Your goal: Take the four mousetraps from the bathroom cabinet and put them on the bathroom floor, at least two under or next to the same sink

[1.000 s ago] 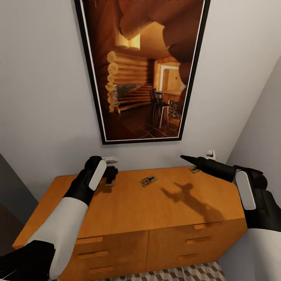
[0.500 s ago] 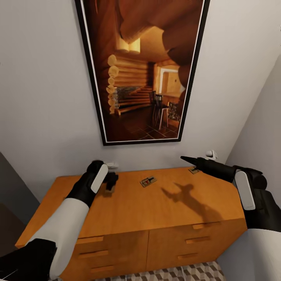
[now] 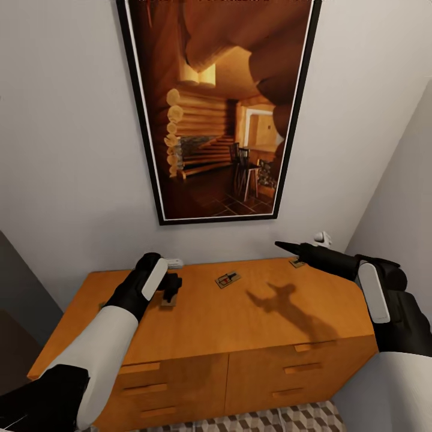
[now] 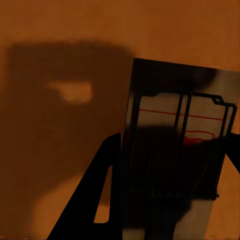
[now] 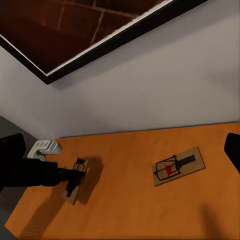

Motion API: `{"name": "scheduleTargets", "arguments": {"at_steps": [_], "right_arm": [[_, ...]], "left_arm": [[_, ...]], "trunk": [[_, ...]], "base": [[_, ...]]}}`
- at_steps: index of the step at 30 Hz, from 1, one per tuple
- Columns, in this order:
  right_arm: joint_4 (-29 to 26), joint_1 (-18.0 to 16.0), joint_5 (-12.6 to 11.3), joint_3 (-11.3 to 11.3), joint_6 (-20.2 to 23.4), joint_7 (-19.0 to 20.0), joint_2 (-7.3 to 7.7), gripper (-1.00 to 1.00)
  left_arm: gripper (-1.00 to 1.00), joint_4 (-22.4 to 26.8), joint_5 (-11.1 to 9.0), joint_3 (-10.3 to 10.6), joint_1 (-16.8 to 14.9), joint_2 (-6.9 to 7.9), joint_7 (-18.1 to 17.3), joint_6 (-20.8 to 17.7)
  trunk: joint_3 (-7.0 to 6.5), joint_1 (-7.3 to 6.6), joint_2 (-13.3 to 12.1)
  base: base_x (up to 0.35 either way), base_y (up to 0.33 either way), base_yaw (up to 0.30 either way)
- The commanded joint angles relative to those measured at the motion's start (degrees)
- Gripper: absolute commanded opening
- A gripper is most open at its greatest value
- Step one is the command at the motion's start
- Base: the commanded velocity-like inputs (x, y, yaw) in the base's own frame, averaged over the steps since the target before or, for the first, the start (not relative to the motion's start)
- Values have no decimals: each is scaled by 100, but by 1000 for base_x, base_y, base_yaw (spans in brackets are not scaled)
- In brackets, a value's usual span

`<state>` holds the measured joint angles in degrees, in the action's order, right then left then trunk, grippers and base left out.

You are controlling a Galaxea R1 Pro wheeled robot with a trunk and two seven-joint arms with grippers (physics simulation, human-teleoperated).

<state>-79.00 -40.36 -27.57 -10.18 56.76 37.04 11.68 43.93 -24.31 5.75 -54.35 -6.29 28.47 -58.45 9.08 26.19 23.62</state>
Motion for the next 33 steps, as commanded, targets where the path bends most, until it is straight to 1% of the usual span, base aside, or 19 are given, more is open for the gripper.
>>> {"name": "scheduleTargets", "arguments": {"at_steps": [1, 2, 10, 11, 13, 15, 17, 20, 26, 29, 33], "right_arm": [[-1, -8, 23, 1, 28, 33, 0, 100], [-1, -8, 23, 4, 28, 32, 0, 100], [6, -7, 24, 16, 28, 24, 1, 100], [7, -7, 24, 16, 28, 23, 1, 100], [8, -11, 24, 16, 28, 23, 6, 100], [3, -12, 28, 16, 25, 23, 8, 100], [1, -10, 30, 16, 19, 23, 8, 100], [-3, -9, 41, 16, 9, 25, 9, 100], [-23, -7, 87, 22, 2, 31, 9, 100], [-29, -7, 270, 48, 2, 31, 2, 100], [-48, -7, 662, 72, -5, 25, -11, 100]], "left_arm": [[-100, -42, -48, 14, -6, 0, 71, -15], [-100, -58, -48, 14, -6, -1, 71, -16], [-100, -98, -78, 14, -15, -13, 71, -17], [-100, -98, -194, 14, -20, -16, 71, -17], [-100, -108, -350, 12, -21, -11, 71, -17], [-100, -118, -463, 9, -22, 1, 75, -17], [-100, -124, -526, 7, -22, 12, 78, -17], [-100, -104, -571, 21, -22, 2, 79, -17], [-100, 8, -584, 52, -20, -59, 80, -17], [-100, 66, -584, 60, -14, -43, 80, -12], [-100, 111, -584, 65, 12, -9, 80, -9]], "trunk": [[-6, -19, -30], [-24, -41, -70], [-24, -41, -70], [-24, -41, -70], [-24, -41, -70], [-24, -41, -70], [-24, -41, -70], [-24, -41, -70], [-24, -41, -70], [-24, -41, -70], [-24, -41, -70]], "base": [[0, 0, 0], [0, 0, 0], [0, 0, 0], [0, 0, 0], [0, 0, 0], [0, 0, 0], [0, 0, 0], [0, 0, 0], [0, 0, 0], [0, 0, 0], [0, 0, 0]]}}
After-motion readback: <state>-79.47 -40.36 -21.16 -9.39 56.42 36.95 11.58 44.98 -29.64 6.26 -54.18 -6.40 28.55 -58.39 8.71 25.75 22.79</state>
